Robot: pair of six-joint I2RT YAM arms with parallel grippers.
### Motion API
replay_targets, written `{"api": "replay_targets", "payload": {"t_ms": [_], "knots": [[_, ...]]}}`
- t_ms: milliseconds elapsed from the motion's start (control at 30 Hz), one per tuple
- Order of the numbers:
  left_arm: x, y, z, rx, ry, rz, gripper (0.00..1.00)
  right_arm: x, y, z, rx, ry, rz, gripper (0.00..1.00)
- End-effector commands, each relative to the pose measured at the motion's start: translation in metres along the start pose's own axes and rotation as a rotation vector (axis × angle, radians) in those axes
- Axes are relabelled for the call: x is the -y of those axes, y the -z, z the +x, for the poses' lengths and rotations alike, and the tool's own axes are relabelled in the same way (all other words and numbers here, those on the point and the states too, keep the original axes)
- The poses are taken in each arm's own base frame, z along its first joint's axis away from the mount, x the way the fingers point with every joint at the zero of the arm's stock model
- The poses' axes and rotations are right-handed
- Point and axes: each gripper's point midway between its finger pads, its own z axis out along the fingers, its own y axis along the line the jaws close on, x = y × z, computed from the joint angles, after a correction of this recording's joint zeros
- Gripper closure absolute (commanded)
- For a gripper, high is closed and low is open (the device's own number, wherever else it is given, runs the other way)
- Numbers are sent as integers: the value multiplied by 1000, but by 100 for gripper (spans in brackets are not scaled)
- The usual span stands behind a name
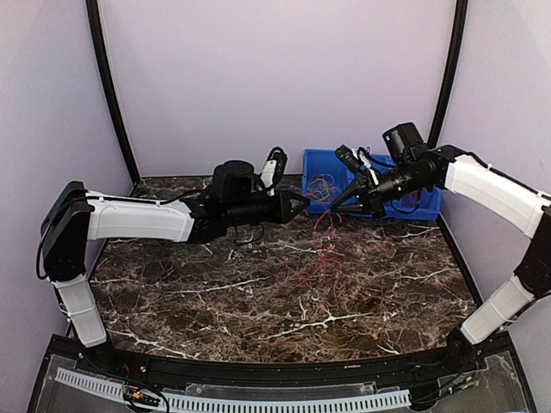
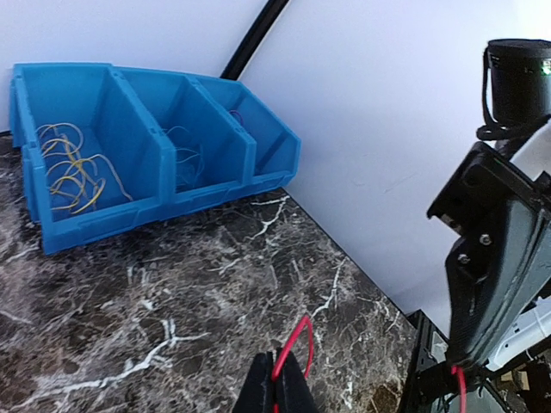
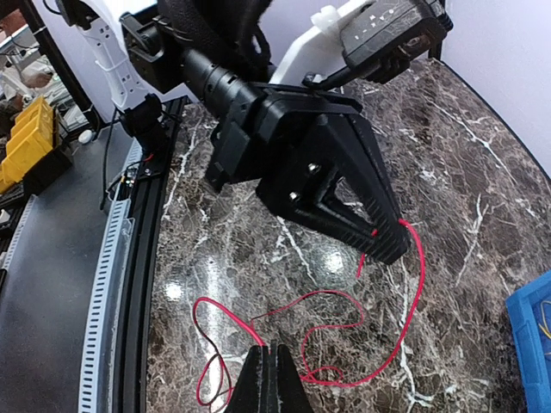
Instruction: Untangle the cables
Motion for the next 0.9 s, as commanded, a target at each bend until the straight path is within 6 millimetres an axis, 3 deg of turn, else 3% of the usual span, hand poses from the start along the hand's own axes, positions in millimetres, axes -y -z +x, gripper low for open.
{"api": "replay_targets", "payload": {"t_ms": [0, 100, 200, 433, 567, 633, 867], "knots": [[60, -10, -32, 78, -36, 216, 100, 24, 2, -6, -16, -9, 104, 100], [65, -15, -27, 63, -41, 247, 100, 42, 2, 3, -40, -14, 189, 100], [51, -21, -13, 18, -27, 195, 100, 51, -5, 27, -101, -52, 207, 100], [-14, -36, 69, -146, 114, 24, 100, 76, -28, 110, -248, -182, 248, 100], [-41, -43, 113, -214, 180, -20, 100, 80, -42, 142, -303, -248, 219, 78], [-46, -46, 124, -233, 206, -23, 100, 83, -46, 151, -326, -272, 212, 69], [-57, -48, 137, -263, 228, -62, 100, 79, -47, 176, -404, -270, 211, 38]]}}
